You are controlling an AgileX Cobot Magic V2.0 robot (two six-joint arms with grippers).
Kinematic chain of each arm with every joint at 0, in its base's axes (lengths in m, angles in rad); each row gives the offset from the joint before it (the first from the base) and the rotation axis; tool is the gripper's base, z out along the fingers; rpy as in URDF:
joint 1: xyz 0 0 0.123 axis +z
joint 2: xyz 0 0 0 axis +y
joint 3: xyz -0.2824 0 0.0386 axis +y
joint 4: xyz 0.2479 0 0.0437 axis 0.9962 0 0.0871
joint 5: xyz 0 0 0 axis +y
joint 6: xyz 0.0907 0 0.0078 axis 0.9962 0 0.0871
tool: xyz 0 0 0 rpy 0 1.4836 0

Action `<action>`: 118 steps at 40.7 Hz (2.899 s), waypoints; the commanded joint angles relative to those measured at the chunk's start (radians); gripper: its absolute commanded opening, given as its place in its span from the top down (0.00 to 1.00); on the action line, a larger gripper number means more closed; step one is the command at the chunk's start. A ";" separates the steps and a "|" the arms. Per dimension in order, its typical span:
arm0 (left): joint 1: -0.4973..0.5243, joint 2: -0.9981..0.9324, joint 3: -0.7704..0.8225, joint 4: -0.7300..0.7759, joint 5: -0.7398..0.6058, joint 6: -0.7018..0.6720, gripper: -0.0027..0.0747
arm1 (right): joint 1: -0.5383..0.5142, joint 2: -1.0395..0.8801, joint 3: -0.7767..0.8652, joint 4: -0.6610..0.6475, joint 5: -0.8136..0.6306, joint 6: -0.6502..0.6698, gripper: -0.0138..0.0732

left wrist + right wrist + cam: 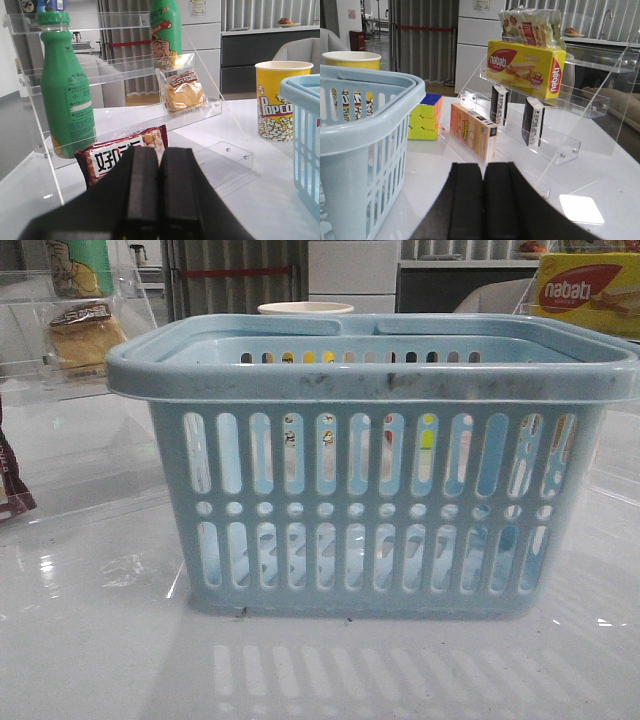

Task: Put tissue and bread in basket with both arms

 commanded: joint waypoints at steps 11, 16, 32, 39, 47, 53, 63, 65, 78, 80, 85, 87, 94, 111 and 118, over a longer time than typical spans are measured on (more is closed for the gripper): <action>-0.007 -0.017 0.004 -0.007 -0.084 -0.003 0.85 | -0.006 -0.018 -0.006 -0.012 -0.096 -0.007 0.81; -0.007 -0.017 0.004 -0.007 -0.084 -0.003 0.85 | -0.006 -0.018 -0.006 -0.012 -0.096 -0.007 0.81; -0.007 -0.017 0.004 -0.007 -0.086 -0.003 0.85 | -0.006 -0.018 -0.006 -0.011 -0.128 -0.007 0.81; -0.007 -0.017 -0.004 -0.007 -0.137 -0.003 0.85 | -0.006 -0.018 -0.051 0.009 -0.099 0.001 0.81; -0.007 -0.011 -0.173 -0.017 -0.117 -0.003 0.85 | -0.006 -0.004 -0.239 0.021 0.071 0.001 0.81; -0.007 0.055 -0.367 -0.017 0.014 -0.003 0.85 | -0.006 0.088 -0.416 0.022 0.218 0.001 0.81; -0.007 0.284 -0.668 -0.017 0.268 -0.003 0.85 | -0.006 0.316 -0.673 0.022 0.431 0.001 0.81; -0.007 0.327 -0.710 -0.017 0.322 -0.003 0.85 | -0.006 0.369 -0.708 0.022 0.470 0.001 0.81; -0.007 0.525 -0.746 -0.017 0.476 -0.003 0.85 | -0.006 0.604 -0.752 0.022 0.616 0.001 0.81; -0.007 0.548 -0.738 -0.017 0.476 -0.003 0.85 | -0.006 0.638 -0.751 0.022 0.618 0.001 0.81; -0.007 0.598 -0.731 -0.018 0.496 -0.003 0.85 | -0.006 0.704 -0.751 0.022 0.622 0.001 0.81; -0.007 0.617 -0.731 -0.020 0.495 -0.003 0.85 | -0.006 0.734 -0.751 0.022 0.624 0.001 0.81; -0.007 0.676 -0.731 -0.027 0.502 -0.003 0.84 | -0.006 0.810 -0.751 0.022 0.630 0.001 0.80; -0.007 0.719 -0.731 -0.027 0.493 -0.003 0.37 | -0.043 0.958 -0.786 0.022 0.546 0.042 0.23; -0.007 0.719 -0.731 -0.027 0.493 -0.003 0.42 | -0.108 1.072 -0.889 0.023 0.547 0.049 0.23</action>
